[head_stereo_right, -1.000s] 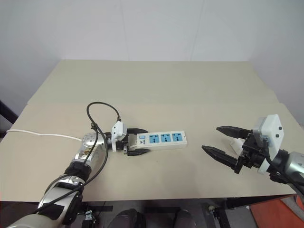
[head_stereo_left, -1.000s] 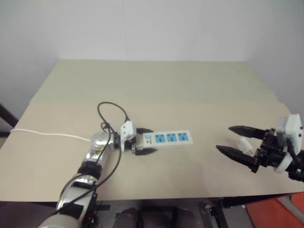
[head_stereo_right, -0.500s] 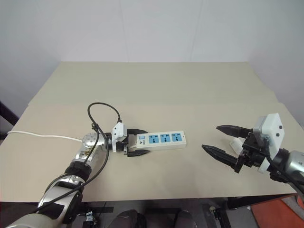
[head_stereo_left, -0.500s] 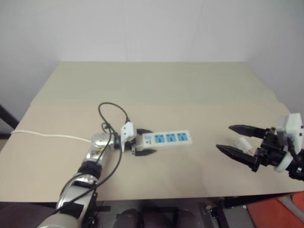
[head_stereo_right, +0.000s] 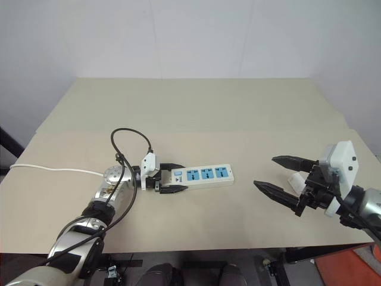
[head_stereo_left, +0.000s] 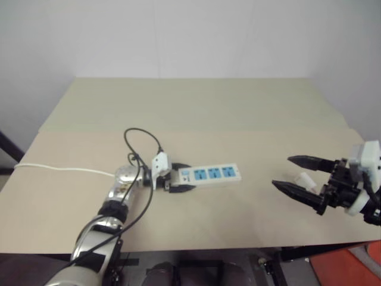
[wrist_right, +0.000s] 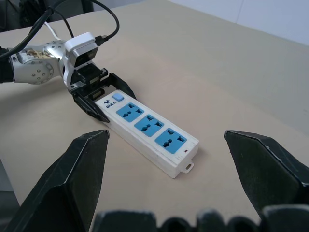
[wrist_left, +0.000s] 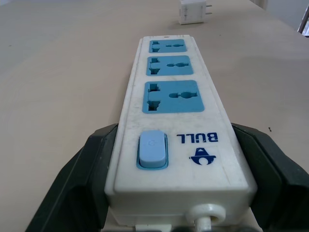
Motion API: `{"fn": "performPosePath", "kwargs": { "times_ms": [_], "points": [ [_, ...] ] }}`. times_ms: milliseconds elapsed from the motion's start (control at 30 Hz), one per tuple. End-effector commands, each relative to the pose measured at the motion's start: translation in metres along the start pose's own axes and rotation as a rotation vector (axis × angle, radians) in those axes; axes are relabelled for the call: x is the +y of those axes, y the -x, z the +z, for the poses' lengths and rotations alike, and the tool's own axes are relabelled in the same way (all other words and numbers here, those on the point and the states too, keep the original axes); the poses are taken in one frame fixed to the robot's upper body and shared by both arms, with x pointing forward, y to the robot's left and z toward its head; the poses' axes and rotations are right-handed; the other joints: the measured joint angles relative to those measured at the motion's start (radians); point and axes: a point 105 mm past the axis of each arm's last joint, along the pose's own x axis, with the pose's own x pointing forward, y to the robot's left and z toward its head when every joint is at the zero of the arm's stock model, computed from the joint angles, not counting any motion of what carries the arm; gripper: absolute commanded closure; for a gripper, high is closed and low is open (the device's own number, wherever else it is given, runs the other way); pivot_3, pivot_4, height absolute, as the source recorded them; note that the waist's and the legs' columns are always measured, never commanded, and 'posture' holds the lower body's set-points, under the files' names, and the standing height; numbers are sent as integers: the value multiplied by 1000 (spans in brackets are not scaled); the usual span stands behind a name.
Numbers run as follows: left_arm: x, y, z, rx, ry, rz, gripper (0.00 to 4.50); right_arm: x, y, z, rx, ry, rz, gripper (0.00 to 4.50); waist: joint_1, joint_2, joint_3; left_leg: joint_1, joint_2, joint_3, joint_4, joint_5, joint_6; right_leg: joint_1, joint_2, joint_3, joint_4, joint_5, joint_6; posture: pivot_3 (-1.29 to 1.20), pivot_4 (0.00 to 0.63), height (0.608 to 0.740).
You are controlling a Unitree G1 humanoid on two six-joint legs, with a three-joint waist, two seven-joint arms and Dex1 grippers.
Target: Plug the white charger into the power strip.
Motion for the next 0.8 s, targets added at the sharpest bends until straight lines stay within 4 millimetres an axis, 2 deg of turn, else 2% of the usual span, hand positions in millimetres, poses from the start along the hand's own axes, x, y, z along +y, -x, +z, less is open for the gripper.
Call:
{"fn": "performPosePath", "kwargs": {
  "times_ms": [33, 233, 400, 633, 800],
  "points": [
    [-13, -3, -16, 57, 44, -53, 1223, -4, 4, 9, -13, 39, -20, 0, 0, 0, 0, 0, 0, 0, 0, 0, 0, 0, 0, 0, 0, 0, 0, 0, 150, 740],
    [-12, -3, -4, 32, 16, -59, 1223, -30, 14, 6, 51, -2, -98, 0, -3, 0, 0, 0, 0, 0, 0, 0, 0, 0, 0, 0, -1, 0, 0, 0, 150, 740],
    [-14, -3, 11, 22, -20, -78, 1223, -65, 20, 2, 220, 3, -229, 0, -4, 0, 0, -2, 0, 0, 0, 0, 0, -2, 0, 0, -2, 0, 0, 0, 150, 740],
    [-22, -2, 26, 46, -81, -69, 1223, -93, 25, 3, 407, -89, -339, 0, -7, 0, 0, -4, 0, 0, -1, 0, 0, -3, -1, -1, -3, 0, 0, 0, 150, 740],
    [-34, -1, 35, 39, -89, -69, 1223, -112, 30, -3, 558, -242, -441, 0, -14, 1, 1, -5, 0, 0, -1, 0, 0, -4, -2, -1, -5, 0, 0, 0, 150, 740]
  ]
}}
